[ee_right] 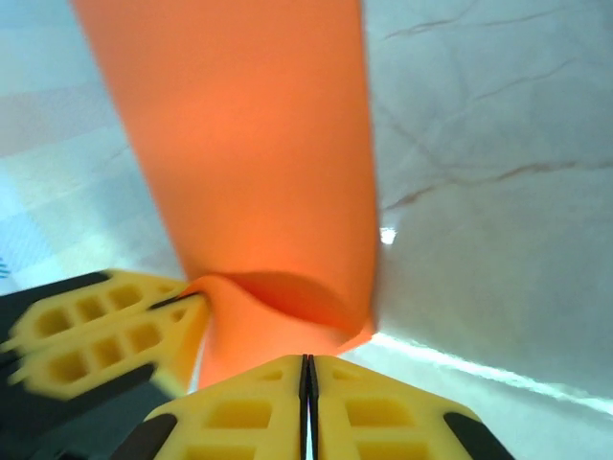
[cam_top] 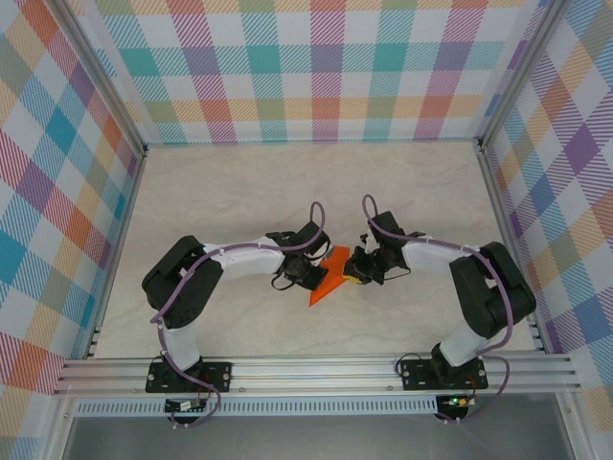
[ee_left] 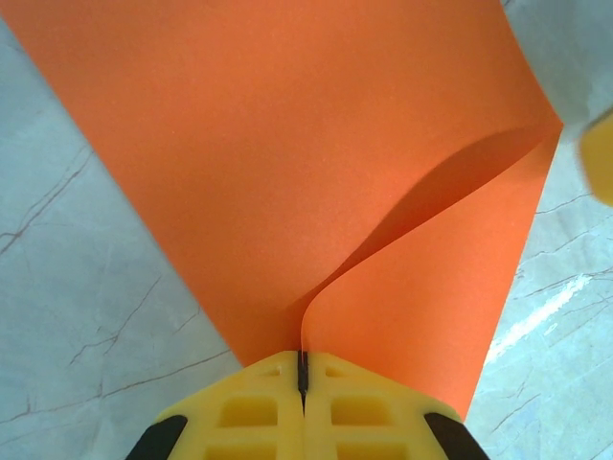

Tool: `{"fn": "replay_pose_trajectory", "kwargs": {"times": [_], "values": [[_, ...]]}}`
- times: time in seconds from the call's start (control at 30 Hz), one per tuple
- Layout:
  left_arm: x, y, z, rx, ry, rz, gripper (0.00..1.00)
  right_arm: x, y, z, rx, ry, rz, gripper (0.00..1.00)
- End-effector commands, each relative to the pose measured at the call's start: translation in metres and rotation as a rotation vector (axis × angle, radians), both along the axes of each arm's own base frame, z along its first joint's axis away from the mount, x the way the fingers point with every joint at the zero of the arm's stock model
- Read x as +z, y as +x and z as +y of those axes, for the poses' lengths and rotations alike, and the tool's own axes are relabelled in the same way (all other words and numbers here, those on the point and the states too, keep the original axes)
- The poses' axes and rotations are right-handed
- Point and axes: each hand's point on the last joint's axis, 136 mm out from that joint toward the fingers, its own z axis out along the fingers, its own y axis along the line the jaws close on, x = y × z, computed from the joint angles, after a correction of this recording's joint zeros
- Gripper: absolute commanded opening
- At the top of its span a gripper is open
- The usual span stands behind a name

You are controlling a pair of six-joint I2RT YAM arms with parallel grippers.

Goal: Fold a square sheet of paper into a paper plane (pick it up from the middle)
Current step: Third fold the triangle at the center of the table.

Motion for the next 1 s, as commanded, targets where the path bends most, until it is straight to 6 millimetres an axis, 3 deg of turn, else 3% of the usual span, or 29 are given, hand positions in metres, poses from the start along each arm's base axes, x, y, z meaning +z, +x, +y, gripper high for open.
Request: {"fn": "replay_pose_trajectory", "kwargs": {"times": [0.0, 0.27, 0.53, 0.73, 0.97], "values": [[-0.014, -0.003, 0.006, -0.008, 0.026, 0.048, 0.00, 0.017, -0.003, 0.011, -0.008, 0.087, -0.056, 0.11], [-0.014, -0.002, 0.004, -0.010, 0.006, 0.069, 0.00, 0.018, -0.030, 0.045, 0.050, 0.145, -0.080, 0.10], [-0.018, -0.003, 0.004, -0.013, -0.007, 0.094, 0.00, 0.002, -0.035, 0.068, 0.019, 0.141, -0.072, 0.09], [-0.019, -0.003, 0.004, -0.013, -0.015, 0.103, 0.00, -0.009, -0.037, 0.072, -0.004, 0.132, -0.072, 0.09], [-0.020, -0.001, 0.004, -0.011, -0.025, 0.110, 0.00, -0.028, -0.042, 0.062, -0.029, 0.089, -0.054, 0.09]]}}
